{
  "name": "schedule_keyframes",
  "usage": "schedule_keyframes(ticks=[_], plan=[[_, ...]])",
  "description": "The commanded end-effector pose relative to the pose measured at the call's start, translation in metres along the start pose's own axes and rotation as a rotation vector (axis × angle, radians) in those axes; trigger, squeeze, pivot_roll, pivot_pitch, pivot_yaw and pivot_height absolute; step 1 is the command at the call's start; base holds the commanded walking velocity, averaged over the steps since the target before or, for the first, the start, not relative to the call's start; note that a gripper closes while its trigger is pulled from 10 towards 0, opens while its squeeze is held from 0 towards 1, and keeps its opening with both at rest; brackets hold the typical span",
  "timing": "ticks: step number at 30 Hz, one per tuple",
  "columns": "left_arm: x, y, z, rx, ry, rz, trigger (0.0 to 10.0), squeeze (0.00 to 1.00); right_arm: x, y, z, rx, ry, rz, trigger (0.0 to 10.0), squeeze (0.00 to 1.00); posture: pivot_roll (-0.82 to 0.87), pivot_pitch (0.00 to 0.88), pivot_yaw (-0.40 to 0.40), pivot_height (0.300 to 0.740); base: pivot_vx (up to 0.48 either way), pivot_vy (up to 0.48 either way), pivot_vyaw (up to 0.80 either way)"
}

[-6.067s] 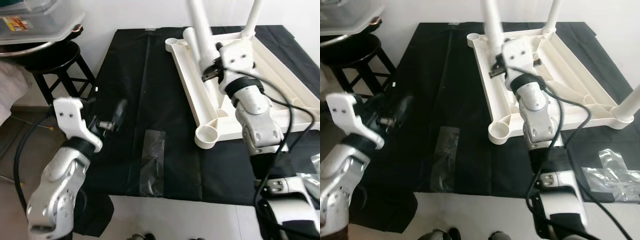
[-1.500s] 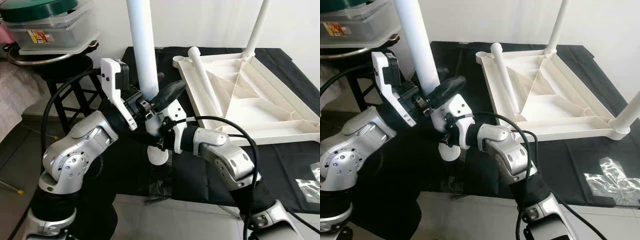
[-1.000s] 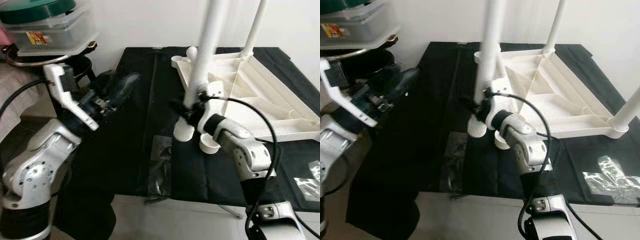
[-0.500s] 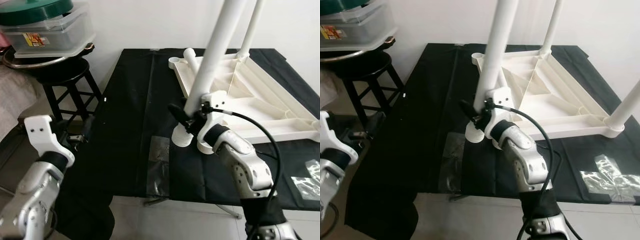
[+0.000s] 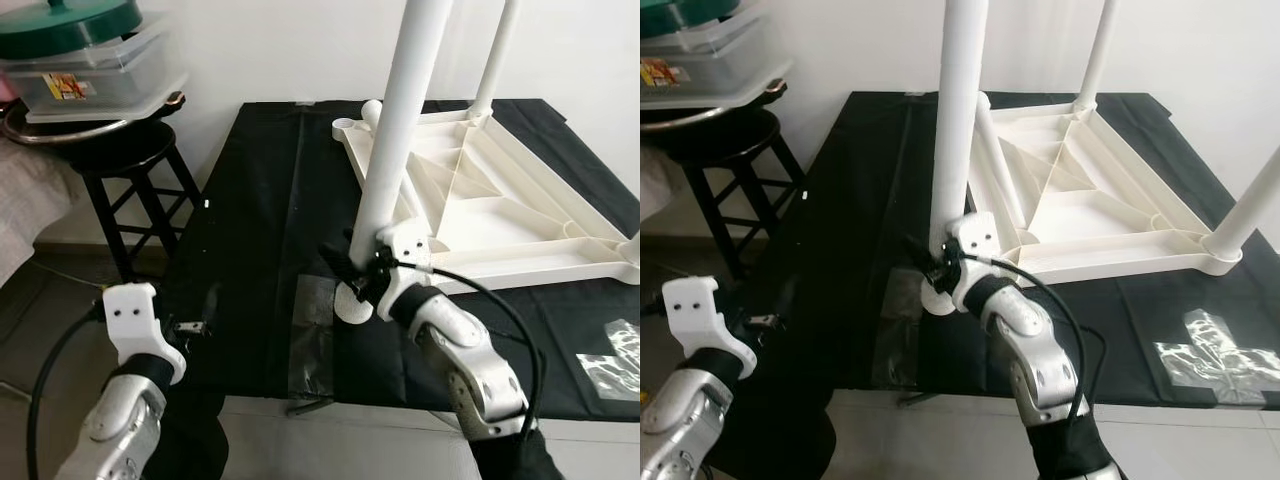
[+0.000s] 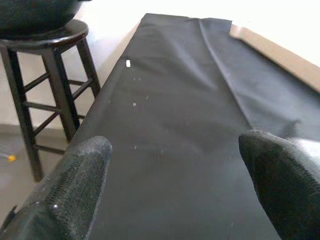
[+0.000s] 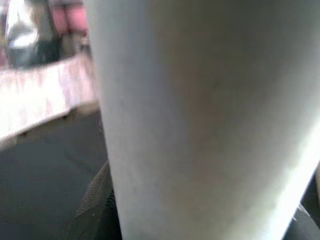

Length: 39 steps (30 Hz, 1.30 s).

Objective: Building children table

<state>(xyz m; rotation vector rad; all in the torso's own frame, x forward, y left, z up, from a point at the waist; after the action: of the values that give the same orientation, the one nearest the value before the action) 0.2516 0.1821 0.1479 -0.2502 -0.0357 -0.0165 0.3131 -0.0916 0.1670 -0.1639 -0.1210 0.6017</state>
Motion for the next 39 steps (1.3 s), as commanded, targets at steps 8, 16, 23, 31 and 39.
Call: schedule_keyframes(ticks=[8, 16, 23, 31, 39], plan=[[-0.005, -0.001, -0.006, 0.087, -0.004, 0.023, 10.0, 0.00, 0.000, 0.012, 0.000, -0.025, -0.018, 0.036, 10.0, 0.00, -0.08, 0.085, 0.078, 0.740, 0.000, 0.000, 0.00], [-0.005, -0.004, -0.004, 0.112, -0.024, 0.009, 10.0, 0.00, 0.005, 0.011, 0.005, 0.002, -0.048, 0.039, 10.0, 0.00, -0.06, 0.084, 0.075, 0.740, 0.000, -0.118, 0.00], [-0.002, -0.004, -0.003, 0.080, -0.026, 0.015, 10.0, 0.00, 0.012, 0.007, 0.036, 0.002, -0.148, 0.072, 10.0, 0.00, -0.06, 0.084, 0.075, 0.740, 0.000, -0.243, 0.00], [-0.002, -0.001, -0.001, 0.069, -0.046, 0.043, 10.0, 0.00, 0.008, 0.009, 0.043, -0.002, -0.157, 0.120, 10.0, 0.00, -0.06, 0.084, 0.073, 0.740, 0.000, 0.000, 0.00], [-0.002, 0.002, -0.001, 0.080, -0.050, 0.051, 10.0, 0.00, -0.008, 0.019, 0.031, 0.023, -0.107, 0.191, 10.0, 0.00, -0.07, 0.077, 0.067, 0.740, 0.000, 0.000, 0.00]])
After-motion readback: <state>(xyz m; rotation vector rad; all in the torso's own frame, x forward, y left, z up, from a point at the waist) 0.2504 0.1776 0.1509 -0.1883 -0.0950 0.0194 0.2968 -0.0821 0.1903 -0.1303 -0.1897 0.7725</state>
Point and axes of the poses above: a point about 5 cm out from each wrist's last joint towards the gripper, its own x axis pointing out of the wrist towards the gripper, its own z axis along the axis of the wrist's last joint, y = z × x, the point moved 2 cm from there along x, pointing out of the wrist towards the gripper, and after that the axes turned 6 degrees about -x, right-handed, at the moved point
